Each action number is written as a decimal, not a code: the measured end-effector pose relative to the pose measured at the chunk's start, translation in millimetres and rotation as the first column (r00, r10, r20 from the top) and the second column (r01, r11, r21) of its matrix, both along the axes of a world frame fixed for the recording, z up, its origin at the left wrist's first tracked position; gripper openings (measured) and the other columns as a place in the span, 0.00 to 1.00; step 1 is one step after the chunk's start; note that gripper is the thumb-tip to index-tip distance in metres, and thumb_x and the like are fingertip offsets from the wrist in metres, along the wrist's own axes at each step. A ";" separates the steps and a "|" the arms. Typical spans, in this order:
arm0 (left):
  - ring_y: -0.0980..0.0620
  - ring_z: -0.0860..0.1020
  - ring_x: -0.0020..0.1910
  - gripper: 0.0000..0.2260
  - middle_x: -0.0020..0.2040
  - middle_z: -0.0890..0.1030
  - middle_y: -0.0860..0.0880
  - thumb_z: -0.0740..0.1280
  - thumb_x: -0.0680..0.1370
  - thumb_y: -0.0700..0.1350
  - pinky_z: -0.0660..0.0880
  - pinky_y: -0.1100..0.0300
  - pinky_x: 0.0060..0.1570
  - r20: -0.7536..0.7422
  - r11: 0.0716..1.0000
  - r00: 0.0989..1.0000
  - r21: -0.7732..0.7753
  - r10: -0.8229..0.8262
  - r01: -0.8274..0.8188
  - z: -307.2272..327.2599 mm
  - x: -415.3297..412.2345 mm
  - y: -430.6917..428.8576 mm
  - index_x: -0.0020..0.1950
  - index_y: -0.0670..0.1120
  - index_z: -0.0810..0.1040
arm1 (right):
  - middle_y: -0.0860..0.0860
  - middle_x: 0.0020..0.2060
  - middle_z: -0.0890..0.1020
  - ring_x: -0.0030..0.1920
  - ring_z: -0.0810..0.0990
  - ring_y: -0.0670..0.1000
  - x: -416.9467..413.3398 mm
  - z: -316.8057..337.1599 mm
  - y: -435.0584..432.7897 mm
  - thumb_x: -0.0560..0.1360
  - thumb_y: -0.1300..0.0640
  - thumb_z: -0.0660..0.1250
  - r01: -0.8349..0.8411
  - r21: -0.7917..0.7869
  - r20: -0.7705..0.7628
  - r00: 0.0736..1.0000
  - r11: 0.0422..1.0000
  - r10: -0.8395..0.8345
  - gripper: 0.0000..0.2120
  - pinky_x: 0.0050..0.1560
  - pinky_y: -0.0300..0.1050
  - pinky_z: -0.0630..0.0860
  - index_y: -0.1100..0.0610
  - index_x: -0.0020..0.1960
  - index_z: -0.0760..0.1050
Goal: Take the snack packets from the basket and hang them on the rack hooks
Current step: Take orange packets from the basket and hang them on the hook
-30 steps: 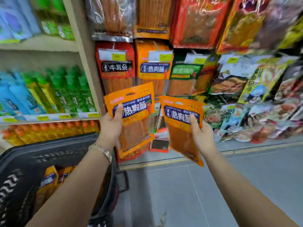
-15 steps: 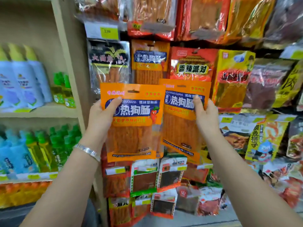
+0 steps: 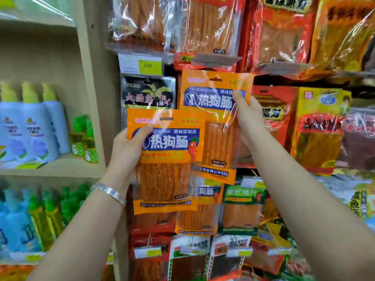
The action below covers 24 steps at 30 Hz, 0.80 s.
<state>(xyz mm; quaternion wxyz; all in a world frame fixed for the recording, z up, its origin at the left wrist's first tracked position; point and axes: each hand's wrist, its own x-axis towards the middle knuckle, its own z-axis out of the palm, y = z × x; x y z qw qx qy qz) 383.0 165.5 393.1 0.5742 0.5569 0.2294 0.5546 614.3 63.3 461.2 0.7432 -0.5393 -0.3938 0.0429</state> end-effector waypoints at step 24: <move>0.50 0.84 0.38 0.07 0.40 0.86 0.49 0.72 0.73 0.51 0.77 0.62 0.29 0.017 0.998 0.999 0.029 -0.049 0.048 12.1 41.5 23.7 0.44 0.49 0.78 | 0.56 0.56 0.75 0.49 0.73 0.54 32.3 20.4 65.1 0.79 0.55 0.51 0.222 -0.425 0.391 0.919 0.878 -0.044 0.21 0.42 0.43 0.68 0.60 0.70 0.61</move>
